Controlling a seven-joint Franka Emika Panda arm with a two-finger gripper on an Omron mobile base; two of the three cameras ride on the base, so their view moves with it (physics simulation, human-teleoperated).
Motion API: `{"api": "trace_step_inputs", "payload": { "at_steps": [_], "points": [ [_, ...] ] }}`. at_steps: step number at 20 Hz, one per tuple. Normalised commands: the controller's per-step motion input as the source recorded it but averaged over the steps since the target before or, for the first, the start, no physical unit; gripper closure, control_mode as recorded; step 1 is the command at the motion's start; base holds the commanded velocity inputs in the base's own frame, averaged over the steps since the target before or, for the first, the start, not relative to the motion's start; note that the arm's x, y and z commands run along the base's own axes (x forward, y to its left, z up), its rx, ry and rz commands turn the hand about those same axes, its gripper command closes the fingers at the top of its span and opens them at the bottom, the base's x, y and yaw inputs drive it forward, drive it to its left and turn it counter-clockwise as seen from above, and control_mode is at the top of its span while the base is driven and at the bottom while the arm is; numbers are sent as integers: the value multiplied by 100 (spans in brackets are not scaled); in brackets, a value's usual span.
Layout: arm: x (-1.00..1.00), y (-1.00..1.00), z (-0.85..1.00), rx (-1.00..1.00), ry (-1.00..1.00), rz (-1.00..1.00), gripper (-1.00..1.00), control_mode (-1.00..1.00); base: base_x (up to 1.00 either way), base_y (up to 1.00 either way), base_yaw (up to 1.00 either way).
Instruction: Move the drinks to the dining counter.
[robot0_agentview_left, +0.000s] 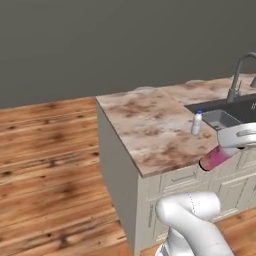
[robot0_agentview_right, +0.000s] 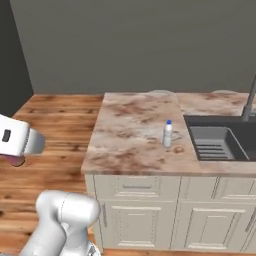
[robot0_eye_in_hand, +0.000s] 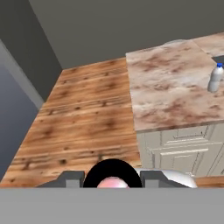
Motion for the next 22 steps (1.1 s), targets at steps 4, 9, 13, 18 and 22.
{"api": "trace_step_inputs", "payload": {
  "at_steps": [4, 9, 13, 18, 22],
  "points": [
    [0, 0, 0, 0, 0, 0, 100, 100, 92, -28, -13],
    [0, 0, 0, 0, 0, 0, 100, 100, 79, -40, -18],
    [0, 0, 0, 0, 0, 0, 100, 100, 76, -23, -22],
    [0, 0, 0, 0, 0, 0, 100, 100, 69, -27, -26],
    [0, 0, 0, 0, 0, 0, 100, 100, 59, -20, -32]
  ]
}}
